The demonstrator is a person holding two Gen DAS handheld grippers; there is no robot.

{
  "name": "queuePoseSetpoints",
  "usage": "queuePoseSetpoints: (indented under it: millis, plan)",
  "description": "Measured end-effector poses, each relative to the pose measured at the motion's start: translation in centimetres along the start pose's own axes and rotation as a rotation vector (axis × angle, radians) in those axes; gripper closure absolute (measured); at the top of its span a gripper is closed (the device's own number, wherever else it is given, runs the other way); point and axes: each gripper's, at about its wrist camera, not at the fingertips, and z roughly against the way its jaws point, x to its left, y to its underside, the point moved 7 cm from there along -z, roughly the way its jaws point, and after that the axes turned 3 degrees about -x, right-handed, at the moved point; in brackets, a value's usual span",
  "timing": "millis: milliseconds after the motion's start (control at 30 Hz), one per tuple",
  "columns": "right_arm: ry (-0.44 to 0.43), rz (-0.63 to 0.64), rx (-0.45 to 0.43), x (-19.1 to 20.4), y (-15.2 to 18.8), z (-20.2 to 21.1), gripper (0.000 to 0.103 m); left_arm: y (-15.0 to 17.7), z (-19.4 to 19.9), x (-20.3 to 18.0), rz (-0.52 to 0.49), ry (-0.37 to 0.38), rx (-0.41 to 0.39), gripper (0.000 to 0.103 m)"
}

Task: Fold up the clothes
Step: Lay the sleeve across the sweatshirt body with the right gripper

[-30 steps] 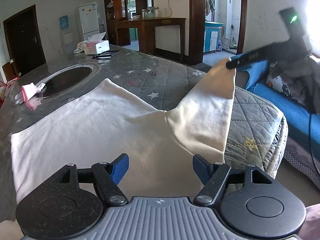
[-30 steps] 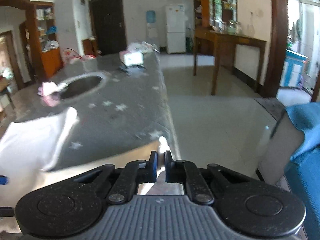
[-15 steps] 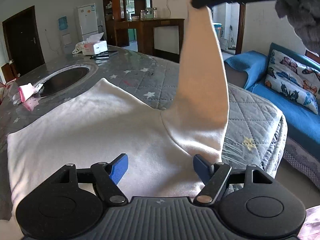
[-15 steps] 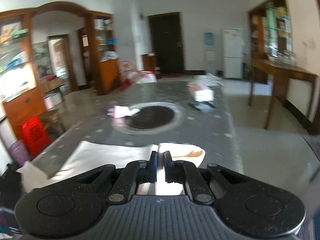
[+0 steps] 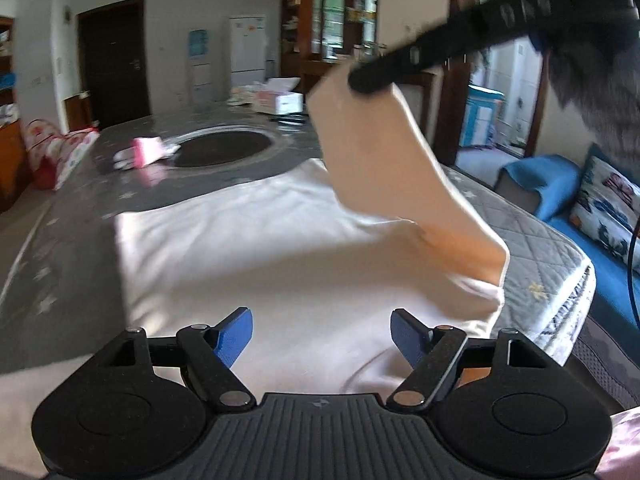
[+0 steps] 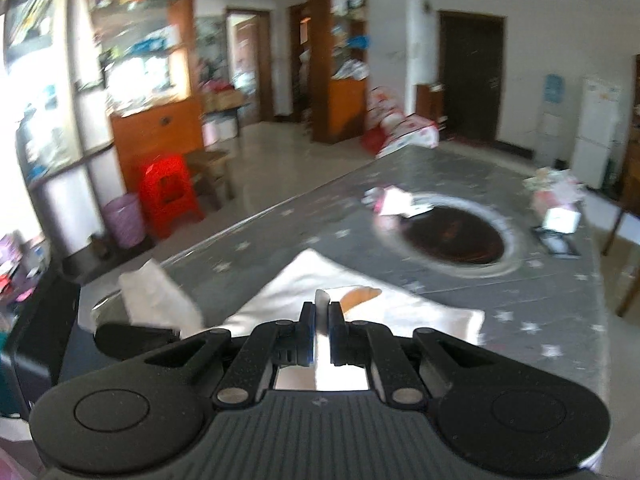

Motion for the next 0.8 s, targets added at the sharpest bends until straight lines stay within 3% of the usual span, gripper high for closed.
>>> queuePoseSetpoints:
  millis: [367,467,567,667,800]
  plan:
    - [-0.161,0.077,0.164,6.3,3.9,-6.4,0.097,2.3,2.4,3.4,0.088,-0.065,0.003,0.023]
    - [-0.191,0.07,0.182,7.0,4.4,-7.0,0.091,2.7,2.7,3.8,0.101,-0.072,0.005,0.023]
    - [-0.199,0.076,0.175,7.3,4.3,-6.6,0.089,3.0,2.9,4.2,0.114,-0.081,0.009,0.023]
    - [-0.183,0.067,0.16,6.5,4.2,-5.4,0.08,3.1,3.1,4.7,0.124,-0.088,0.011,0.023]
    - [-0.109,0.064,0.162,3.9,5.0,-3.8,0.08,2.8,3.7,5.1,0.131,-0.096,-0.004,0.023]
